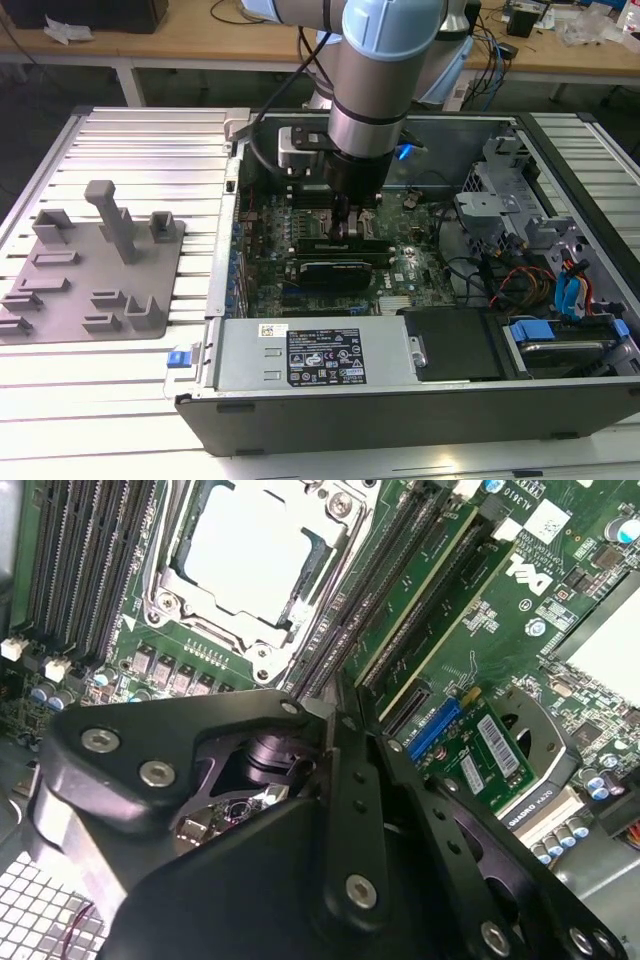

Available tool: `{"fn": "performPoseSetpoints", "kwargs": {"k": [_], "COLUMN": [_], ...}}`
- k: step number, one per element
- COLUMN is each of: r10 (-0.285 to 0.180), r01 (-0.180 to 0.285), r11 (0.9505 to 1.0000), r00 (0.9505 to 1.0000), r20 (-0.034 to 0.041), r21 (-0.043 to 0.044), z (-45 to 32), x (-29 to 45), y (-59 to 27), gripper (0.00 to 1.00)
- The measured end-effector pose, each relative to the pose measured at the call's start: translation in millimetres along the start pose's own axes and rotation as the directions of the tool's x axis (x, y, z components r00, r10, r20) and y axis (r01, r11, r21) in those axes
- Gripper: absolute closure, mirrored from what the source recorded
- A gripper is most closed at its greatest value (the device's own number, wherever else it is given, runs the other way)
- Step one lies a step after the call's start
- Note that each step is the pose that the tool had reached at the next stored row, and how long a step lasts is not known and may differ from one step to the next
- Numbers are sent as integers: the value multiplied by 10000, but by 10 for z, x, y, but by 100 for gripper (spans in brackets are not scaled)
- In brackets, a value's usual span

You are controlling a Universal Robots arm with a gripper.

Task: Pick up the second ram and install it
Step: 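Insert the second ram into the second slot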

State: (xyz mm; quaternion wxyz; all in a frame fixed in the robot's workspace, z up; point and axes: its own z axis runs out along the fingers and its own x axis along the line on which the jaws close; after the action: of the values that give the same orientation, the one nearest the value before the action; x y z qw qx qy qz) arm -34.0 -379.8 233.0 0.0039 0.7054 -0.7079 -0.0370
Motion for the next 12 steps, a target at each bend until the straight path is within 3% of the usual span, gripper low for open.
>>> {"fn": "performPoseSetpoints", "kwargs": {"k": [12], "r10": [-64], "r01": [64], "r11": [10000], "r00": [10000], "r20": [-4], "r21": [1], "z": [38], "x": [2], "y": [-3], "gripper": [91]}}
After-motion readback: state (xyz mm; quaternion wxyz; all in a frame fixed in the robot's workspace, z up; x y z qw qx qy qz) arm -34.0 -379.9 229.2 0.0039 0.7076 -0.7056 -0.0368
